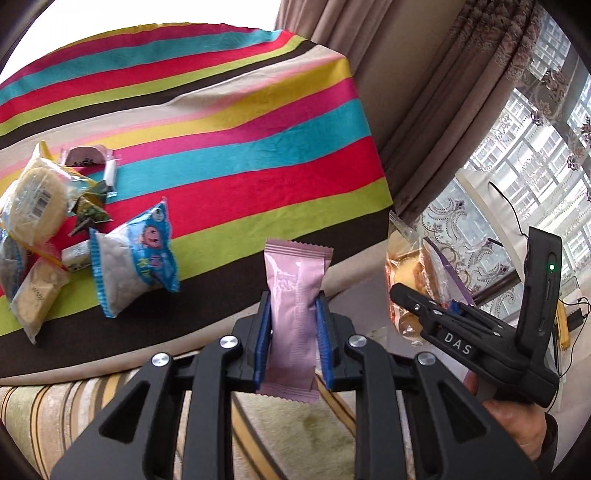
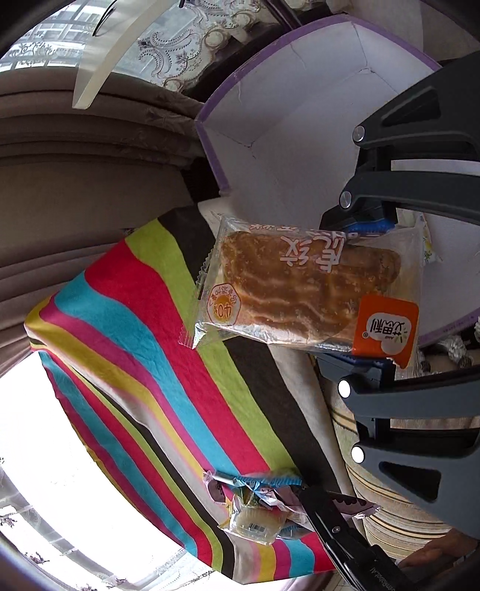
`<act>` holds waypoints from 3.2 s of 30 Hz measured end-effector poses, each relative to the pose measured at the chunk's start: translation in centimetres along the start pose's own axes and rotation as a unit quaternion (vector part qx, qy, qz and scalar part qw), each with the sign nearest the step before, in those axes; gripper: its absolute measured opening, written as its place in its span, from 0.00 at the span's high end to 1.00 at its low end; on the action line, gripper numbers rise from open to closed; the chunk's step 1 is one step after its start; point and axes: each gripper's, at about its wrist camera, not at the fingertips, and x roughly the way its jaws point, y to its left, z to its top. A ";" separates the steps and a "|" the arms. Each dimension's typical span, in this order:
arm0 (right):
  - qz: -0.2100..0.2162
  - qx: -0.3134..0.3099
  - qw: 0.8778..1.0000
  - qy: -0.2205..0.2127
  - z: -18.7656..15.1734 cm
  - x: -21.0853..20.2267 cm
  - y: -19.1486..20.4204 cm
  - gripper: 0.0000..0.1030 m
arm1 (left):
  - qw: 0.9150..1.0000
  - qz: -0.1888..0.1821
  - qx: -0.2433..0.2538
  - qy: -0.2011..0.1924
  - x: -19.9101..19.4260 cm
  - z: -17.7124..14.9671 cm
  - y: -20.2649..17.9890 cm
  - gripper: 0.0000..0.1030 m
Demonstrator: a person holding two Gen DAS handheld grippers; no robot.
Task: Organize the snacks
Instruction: 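Carry the pink bar and bread bun into the box and release both, then move both grippers back over the snack pile on the table, then grasp the round cookie bag with the left gripper while the right grasps the blue candy bag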
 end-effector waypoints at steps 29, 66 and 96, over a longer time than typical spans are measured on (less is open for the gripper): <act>-0.105 0.067 0.992 -0.004 -0.3 0.2 -7.8 0.17 | 0.994 -0.044 0.075 0.059 4.8 -0.7 -6.4 0.33; 0.001 -0.088 0.996 0.025 0.3 0.3 12.3 0.15 | 0.991 0.067 -0.079 -0.082 -5.4 0.3 9.5 0.30; -0.002 -0.224 0.972 0.064 -1.3 4.9 25.5 0.15 | 0.978 0.095 -0.173 -0.064 -10.9 -4.8 23.3 0.31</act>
